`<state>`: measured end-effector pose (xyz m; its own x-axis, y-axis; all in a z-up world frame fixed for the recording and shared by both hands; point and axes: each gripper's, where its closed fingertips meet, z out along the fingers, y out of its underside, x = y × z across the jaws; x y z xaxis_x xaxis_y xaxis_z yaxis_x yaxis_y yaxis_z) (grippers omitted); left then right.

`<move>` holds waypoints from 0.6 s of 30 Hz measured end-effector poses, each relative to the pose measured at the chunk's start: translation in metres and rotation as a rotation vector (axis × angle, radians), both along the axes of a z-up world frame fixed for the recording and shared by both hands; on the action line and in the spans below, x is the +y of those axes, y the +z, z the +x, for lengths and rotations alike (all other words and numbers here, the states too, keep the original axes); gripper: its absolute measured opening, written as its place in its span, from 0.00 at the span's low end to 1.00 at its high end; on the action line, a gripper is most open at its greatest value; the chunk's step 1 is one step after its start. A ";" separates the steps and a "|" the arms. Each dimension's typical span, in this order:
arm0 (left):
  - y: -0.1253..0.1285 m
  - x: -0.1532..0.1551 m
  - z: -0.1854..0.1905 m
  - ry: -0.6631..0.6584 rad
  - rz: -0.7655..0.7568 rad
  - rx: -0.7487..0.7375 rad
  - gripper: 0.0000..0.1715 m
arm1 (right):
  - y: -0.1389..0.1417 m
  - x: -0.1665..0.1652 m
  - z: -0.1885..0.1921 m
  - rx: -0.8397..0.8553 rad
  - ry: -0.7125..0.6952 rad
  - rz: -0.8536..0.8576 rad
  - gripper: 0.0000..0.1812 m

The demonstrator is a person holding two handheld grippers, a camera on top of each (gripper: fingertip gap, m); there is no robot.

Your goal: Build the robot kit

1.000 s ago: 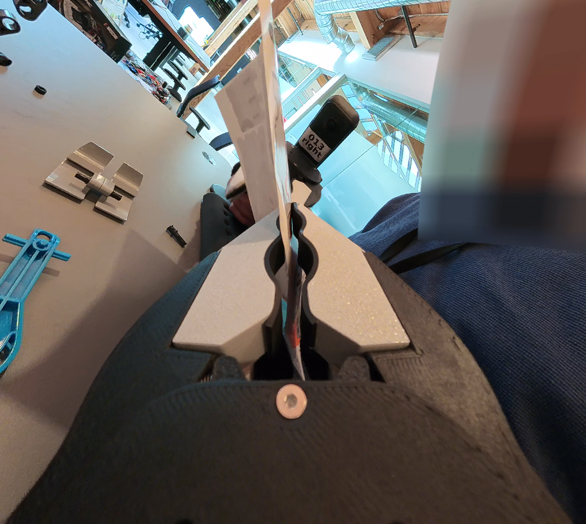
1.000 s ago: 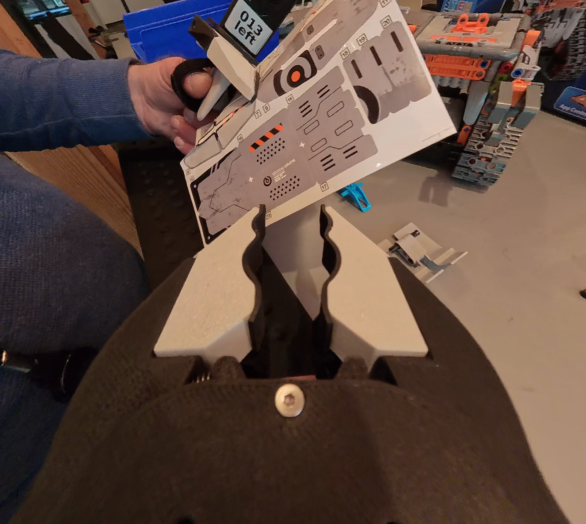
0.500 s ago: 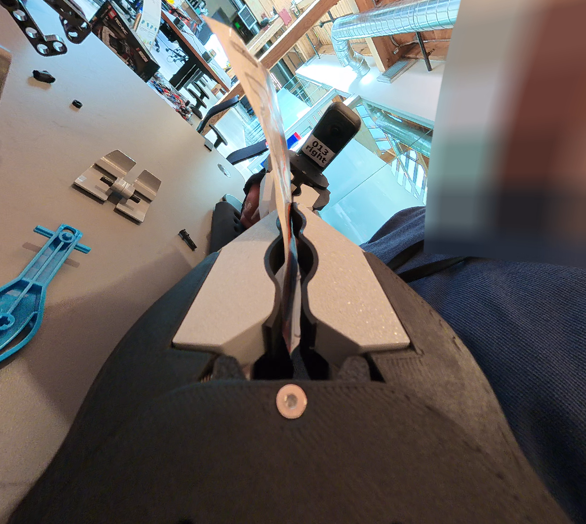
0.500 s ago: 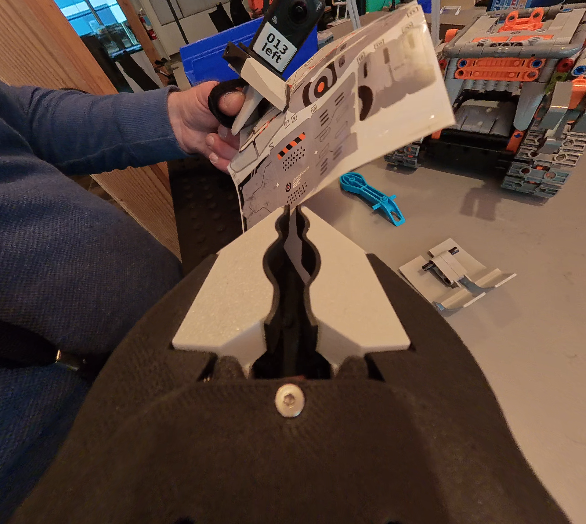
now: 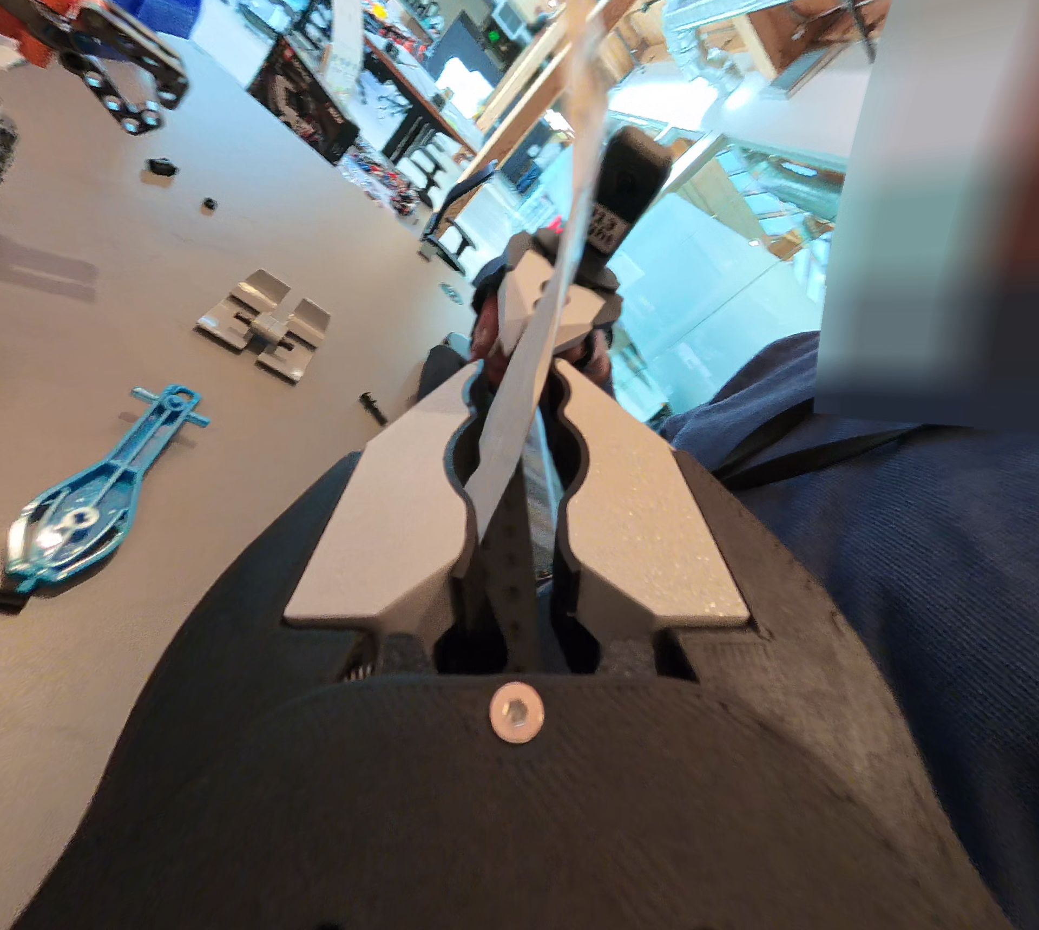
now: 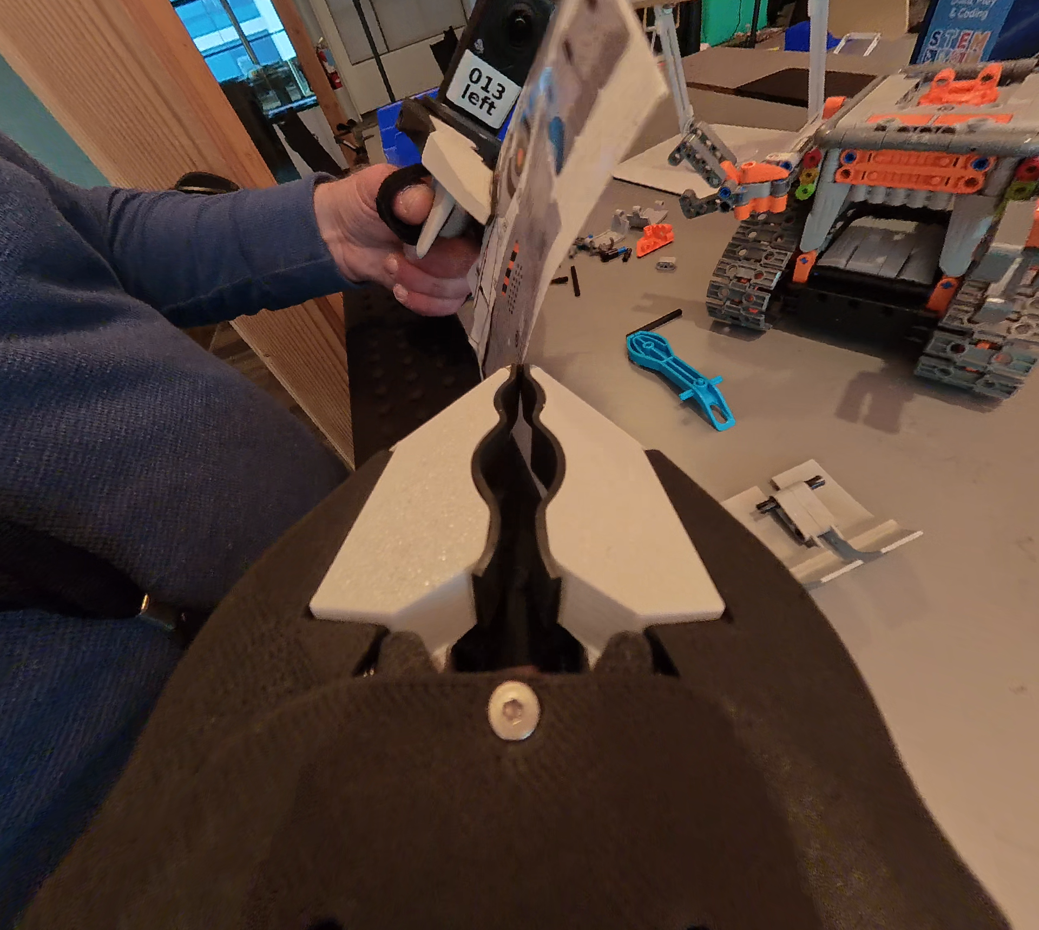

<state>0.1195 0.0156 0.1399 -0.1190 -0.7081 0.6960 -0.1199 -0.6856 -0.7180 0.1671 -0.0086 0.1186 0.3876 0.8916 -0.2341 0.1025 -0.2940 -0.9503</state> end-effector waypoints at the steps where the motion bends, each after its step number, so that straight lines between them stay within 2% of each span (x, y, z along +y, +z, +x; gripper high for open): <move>1: -0.002 0.002 -0.002 0.019 0.019 0.022 0.15 | 0.003 0.001 0.003 -0.004 0.001 0.010 0.00; 5: 0.001 0.009 -0.013 0.082 0.061 0.012 0.21 | 0.026 0.018 0.025 -0.036 -0.018 0.064 0.00; 11: 0.000 0.012 -0.033 0.152 0.149 0.024 0.19 | 0.081 0.062 0.072 -0.081 -0.103 0.144 0.00; 13: 0.005 0.012 -0.042 0.184 0.192 0.025 0.20 | 0.099 0.068 0.069 -0.095 -0.095 0.186 0.00; 15: 0.010 0.017 -0.052 0.242 0.270 0.072 0.22 | 0.114 0.068 0.049 -0.086 -0.032 0.211 0.00; 18: 0.031 0.017 -0.067 0.256 0.360 0.099 0.24 | 0.124 0.080 0.019 -0.130 -0.009 0.253 0.00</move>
<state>0.0520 0.0330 0.1709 0.1463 -0.9051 0.3992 -0.0592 -0.4109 -0.9098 0.1864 0.0710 0.2423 0.4079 0.9118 0.0477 0.2270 -0.0506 -0.9726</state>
